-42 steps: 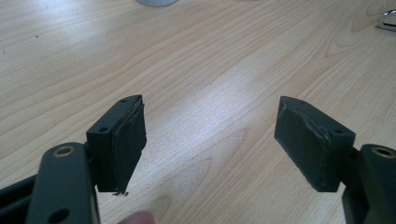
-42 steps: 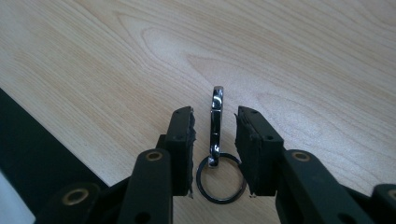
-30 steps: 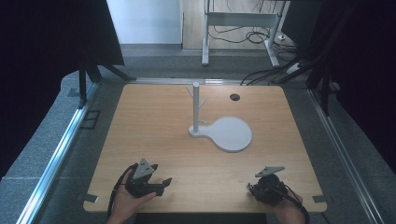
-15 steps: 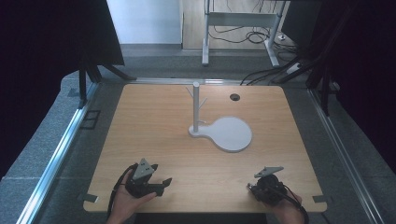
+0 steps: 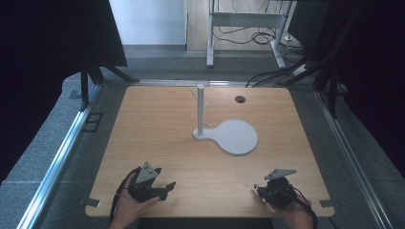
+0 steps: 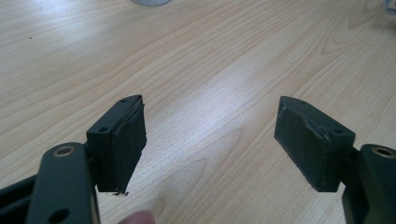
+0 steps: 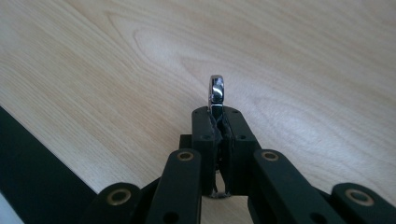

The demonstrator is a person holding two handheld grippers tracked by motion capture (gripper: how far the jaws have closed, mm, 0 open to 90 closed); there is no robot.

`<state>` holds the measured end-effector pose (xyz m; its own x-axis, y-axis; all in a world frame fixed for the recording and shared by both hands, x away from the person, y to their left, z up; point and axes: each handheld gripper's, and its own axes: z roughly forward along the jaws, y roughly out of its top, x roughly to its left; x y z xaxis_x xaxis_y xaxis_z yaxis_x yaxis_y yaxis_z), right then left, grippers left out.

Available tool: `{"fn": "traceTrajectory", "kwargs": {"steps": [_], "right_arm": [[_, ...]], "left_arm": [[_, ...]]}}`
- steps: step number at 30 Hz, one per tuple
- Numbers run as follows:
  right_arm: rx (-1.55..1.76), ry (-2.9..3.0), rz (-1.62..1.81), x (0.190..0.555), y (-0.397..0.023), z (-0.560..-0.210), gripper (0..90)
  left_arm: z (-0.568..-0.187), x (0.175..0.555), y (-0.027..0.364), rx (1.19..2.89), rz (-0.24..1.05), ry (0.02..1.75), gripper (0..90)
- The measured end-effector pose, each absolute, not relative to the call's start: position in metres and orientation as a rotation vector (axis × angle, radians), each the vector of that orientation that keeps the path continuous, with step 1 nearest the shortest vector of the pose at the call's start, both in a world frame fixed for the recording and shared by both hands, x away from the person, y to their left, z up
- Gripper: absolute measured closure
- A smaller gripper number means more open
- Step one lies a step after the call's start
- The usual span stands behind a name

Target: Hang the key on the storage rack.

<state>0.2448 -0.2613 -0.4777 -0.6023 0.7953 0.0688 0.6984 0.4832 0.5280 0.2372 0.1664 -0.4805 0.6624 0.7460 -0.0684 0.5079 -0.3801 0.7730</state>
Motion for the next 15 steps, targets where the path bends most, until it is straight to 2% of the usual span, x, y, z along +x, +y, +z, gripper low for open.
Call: {"fn": "traceTrajectory", "kwargs": {"steps": [15], "right_arm": [[1.258, 2.450, 0.934, 0.246, -0.269, -0.451, 85.0]], "left_arm": [[-0.481, 0.237, 0.165, 2.072, 0.368, 0.967, 25.6]]}}
